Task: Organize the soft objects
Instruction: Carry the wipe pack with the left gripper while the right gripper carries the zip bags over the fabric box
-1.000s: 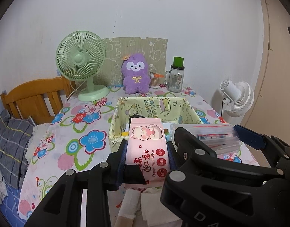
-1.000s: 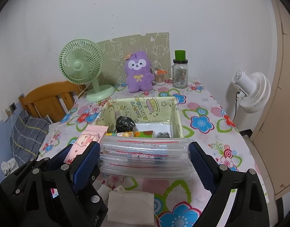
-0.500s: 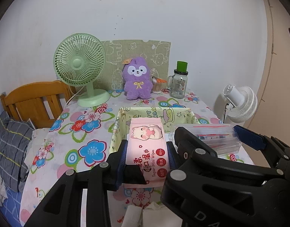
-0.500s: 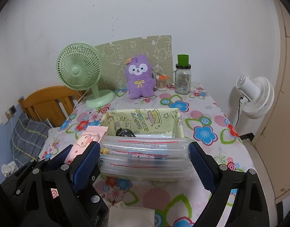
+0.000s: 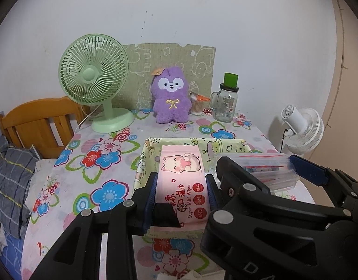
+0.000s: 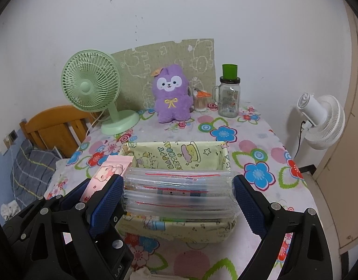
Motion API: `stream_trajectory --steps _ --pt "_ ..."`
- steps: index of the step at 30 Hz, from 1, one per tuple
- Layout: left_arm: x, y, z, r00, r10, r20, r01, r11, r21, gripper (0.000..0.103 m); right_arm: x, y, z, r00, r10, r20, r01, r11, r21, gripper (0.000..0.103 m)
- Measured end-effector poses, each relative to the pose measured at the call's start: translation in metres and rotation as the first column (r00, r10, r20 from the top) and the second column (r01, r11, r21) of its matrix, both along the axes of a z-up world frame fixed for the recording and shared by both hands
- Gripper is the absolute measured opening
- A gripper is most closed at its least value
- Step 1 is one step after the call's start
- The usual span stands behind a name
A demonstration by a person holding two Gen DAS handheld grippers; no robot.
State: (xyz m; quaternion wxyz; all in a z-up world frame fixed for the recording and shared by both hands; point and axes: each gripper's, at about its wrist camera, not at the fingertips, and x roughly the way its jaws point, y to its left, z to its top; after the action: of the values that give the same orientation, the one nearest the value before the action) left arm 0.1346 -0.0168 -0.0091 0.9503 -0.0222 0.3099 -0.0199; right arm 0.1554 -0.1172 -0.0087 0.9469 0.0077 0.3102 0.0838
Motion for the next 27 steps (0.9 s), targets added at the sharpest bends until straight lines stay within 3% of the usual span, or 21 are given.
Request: stream_trajectory --steps 18,27 --pt "0.037 0.001 -0.007 1.0 0.0 -0.017 0.0 1.0 0.001 0.04 0.037 0.001 -0.004 1.0 -0.002 -0.012 0.002 1.0 0.008 0.095" --pt "0.057 0.002 -0.027 0.998 -0.008 -0.065 0.007 1.0 -0.019 0.041 0.058 -0.001 -0.019 0.999 -0.007 -0.034 0.007 1.0 0.006 0.095"
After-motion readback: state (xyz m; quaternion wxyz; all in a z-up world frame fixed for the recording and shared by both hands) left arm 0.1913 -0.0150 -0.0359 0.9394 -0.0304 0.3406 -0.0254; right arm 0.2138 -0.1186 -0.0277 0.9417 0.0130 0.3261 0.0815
